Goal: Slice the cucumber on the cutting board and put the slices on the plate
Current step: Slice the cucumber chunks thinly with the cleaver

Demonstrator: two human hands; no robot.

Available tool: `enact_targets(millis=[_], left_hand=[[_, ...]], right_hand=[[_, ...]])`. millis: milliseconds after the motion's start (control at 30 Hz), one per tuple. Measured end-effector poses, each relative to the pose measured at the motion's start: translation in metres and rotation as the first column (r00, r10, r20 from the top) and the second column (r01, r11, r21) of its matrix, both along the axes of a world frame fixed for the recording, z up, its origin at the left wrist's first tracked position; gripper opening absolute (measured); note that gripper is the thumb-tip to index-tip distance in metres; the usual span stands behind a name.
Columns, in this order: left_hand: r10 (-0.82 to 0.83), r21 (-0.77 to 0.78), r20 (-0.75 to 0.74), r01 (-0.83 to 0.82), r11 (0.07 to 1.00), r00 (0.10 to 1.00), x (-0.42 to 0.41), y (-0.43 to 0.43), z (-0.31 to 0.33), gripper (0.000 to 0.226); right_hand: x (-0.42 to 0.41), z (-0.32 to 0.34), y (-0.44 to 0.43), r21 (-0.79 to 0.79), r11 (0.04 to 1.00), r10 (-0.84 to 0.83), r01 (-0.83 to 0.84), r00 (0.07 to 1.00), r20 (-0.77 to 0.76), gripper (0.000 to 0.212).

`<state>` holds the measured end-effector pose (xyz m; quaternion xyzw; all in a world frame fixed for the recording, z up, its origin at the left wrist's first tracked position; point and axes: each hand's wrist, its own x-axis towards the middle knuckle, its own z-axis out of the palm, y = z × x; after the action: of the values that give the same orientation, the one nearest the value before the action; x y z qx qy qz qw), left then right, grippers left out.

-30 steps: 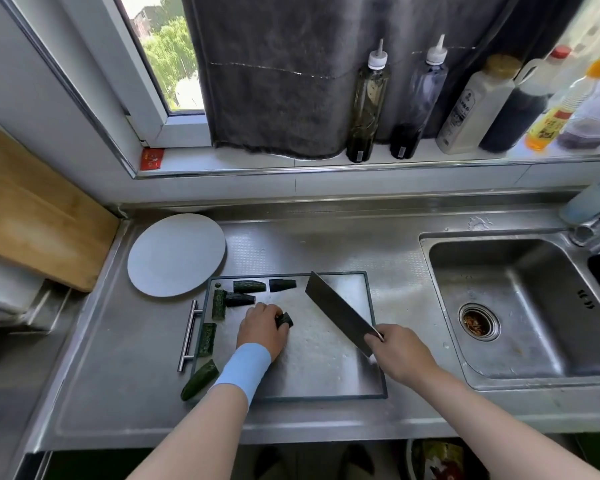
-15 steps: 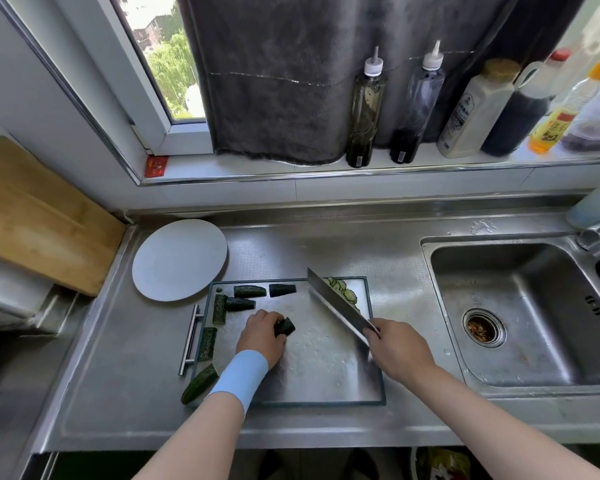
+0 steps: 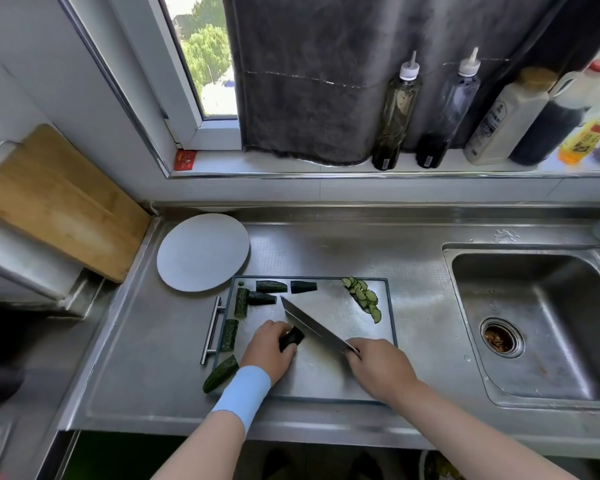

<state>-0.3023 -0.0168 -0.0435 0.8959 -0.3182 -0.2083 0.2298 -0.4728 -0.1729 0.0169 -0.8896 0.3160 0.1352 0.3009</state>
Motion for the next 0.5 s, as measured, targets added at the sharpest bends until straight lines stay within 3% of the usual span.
enact_targets(millis=[200, 500], left_hand=[[-0.023, -0.137, 0.105, 0.037, 0.99, 0.994, -0.003, 0.003, -0.01, 0.02], [-0.043, -0.205, 0.201, 0.085, 0.975, 0.979, -0.003, 0.004, -0.03, 0.02]], right_hand=[[0.015, -0.002, 0.016, 0.028, 0.997, 0.065, -0.066, 0.998, 0.012, 0.032], [0.021, -0.006, 0.022, 0.072, 0.994, 0.081, -0.081, 0.997, -0.003, 0.036]])
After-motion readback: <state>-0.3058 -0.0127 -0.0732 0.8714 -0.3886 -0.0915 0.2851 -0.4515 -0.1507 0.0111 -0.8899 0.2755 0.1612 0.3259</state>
